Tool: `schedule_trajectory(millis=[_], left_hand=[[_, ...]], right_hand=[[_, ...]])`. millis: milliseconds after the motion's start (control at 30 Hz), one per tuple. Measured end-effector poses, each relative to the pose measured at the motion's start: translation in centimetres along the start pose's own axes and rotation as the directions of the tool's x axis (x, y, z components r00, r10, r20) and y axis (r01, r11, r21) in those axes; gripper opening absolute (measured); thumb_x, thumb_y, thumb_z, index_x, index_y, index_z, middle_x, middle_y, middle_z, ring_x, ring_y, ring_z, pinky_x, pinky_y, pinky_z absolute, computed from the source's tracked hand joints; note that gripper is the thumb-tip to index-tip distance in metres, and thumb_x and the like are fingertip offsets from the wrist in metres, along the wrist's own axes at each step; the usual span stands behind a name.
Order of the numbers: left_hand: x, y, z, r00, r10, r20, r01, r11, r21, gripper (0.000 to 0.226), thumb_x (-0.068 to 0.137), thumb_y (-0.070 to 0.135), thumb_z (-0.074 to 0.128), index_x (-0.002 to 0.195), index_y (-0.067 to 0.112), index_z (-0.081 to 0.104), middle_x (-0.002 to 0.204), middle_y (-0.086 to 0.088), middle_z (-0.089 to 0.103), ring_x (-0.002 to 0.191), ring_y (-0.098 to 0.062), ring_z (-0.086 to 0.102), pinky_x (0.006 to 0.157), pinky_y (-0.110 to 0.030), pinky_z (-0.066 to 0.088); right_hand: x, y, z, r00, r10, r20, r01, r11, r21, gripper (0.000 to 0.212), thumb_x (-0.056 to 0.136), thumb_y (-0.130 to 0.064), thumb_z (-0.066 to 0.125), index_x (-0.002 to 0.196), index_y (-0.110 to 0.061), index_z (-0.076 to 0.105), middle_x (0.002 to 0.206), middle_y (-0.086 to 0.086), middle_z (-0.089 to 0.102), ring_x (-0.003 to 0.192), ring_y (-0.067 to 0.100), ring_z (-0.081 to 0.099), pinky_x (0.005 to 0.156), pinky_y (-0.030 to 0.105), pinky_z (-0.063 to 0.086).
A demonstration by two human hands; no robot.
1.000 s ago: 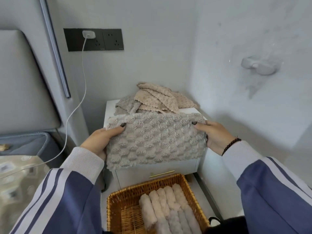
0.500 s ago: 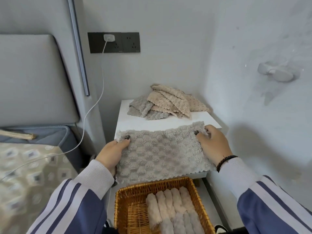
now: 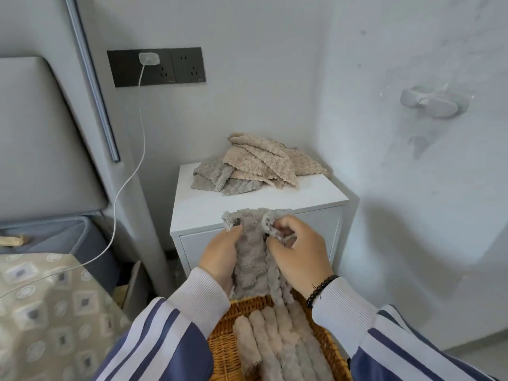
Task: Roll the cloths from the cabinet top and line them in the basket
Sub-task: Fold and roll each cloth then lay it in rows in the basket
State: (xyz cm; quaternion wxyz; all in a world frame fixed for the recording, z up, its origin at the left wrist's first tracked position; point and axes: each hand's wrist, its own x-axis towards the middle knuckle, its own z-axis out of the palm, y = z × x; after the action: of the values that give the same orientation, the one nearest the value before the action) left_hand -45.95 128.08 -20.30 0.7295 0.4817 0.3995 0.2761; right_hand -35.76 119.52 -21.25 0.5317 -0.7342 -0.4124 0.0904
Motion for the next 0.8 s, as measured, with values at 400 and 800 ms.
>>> schedule_trajectory(millis=[400,800], left_hand=[[0.5,0.5,2.5,0.996,0.087,-0.021,-0.085,0.993,0.087,0.037,0.100,0.035,0.041,0.100,0.013,0.071,0.096,-0.011,0.075,0.093,-0.026,0.070,0.091,-0.044,0.053],[1.2,1.5,-0.4,0.998,0.048,-0.050,-0.053,0.993,-0.107,0.036,0.096,0.032,0.052,0.113,0.004,0.066,0.101,-0.019,0.072,0.095,-0.035,0.070,0.093,-0.051,0.052]], right_hand=[[1.1,-1.7,-0.2,0.999,-0.022,0.033,0.020,0.999,0.042,0.017,0.086,-0.020,0.061,0.098,-0.033,0.061,0.101,-0.011,0.059,0.088,-0.002,0.054,0.071,0.004,0.038],[1.5,-1.1,0.0,0.973,-0.167,0.158,0.159,0.985,0.066,0.041,0.083,0.003,0.052,0.106,-0.025,0.070,0.102,-0.017,0.062,0.088,-0.003,0.059,0.073,0.008,0.044]])
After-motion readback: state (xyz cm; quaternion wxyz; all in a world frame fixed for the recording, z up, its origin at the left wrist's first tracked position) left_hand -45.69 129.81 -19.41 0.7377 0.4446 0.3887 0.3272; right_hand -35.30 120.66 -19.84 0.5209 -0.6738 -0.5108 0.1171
